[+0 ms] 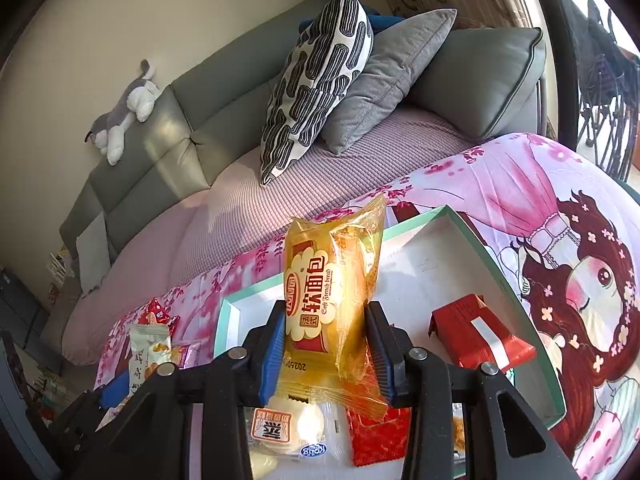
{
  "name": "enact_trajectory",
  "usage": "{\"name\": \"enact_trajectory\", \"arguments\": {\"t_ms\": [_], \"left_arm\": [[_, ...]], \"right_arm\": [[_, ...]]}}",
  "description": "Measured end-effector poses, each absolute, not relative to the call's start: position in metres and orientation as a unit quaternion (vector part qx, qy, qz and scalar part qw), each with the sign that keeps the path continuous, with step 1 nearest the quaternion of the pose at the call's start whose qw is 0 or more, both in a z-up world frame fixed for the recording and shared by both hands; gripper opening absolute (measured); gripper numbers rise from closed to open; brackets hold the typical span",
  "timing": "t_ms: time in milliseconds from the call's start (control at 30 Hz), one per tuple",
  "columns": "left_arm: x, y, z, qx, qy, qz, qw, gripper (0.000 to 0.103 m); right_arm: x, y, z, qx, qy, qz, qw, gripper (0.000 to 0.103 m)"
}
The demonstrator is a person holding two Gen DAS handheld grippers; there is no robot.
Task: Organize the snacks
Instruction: 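Carry the white packet and yellow bread bag toward the tray with both grippers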
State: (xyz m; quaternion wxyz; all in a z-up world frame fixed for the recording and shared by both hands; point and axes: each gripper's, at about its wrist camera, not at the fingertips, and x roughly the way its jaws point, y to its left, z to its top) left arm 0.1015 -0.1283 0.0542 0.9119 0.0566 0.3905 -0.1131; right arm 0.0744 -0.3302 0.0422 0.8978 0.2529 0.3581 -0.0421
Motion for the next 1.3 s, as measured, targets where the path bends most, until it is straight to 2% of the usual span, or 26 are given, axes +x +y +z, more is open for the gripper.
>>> {"name": "enact_trajectory", "arguments": {"t_ms": [767,1300], "left_arm": [[0.188,-0.150,0.026,0.050,0.391,-0.132,0.909,0.054],[0.194,-0.166,0.001,0.069,0.413,-0.141,0.897,0.054]], "right_arm": [[0.111,-0.349,0.021,0.227,0.332,-0.079,0.912,0.041],[0.123,-0.356,-0.008,0.223,0.383,-0.104,0.890,0.041]]}}
